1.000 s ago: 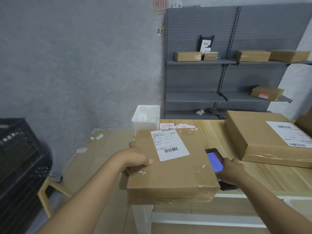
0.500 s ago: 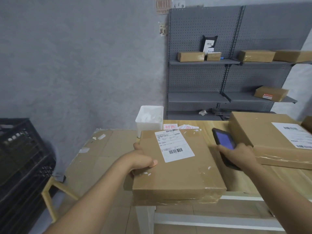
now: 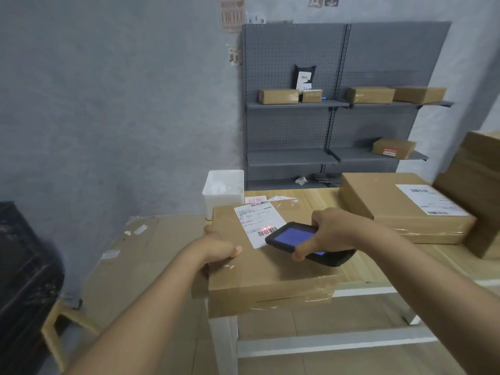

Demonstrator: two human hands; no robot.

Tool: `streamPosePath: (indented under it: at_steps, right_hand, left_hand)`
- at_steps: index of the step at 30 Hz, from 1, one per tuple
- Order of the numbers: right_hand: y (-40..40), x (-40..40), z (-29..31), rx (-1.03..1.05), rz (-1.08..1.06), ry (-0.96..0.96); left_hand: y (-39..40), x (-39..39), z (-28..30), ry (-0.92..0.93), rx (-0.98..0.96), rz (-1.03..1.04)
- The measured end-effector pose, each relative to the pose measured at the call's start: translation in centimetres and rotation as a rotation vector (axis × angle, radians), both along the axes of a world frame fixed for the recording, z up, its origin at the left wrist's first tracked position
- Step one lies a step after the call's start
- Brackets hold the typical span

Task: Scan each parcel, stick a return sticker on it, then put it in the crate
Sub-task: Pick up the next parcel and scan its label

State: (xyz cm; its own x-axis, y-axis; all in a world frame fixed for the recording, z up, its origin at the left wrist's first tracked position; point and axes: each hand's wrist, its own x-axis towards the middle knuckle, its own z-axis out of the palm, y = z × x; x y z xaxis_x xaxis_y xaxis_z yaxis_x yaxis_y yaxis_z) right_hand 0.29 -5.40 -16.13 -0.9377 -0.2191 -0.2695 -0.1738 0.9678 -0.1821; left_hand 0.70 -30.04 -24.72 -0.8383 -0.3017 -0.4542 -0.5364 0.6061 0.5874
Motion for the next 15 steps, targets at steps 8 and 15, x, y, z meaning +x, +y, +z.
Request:
streamPosePath:
  at_steps: [8,15]
  right_hand:
    - [1.2,2.9,0.8,0.017,-0.052,-0.027]
    - [1.7,3.9,0.9,-0.066,-0.084,-0.012]
  left_hand:
    - [0.2,0.1,0.2,0.027,0.002,-0.008]
    - [0.1,0.4,0.1,0.031,0.004,0.002]
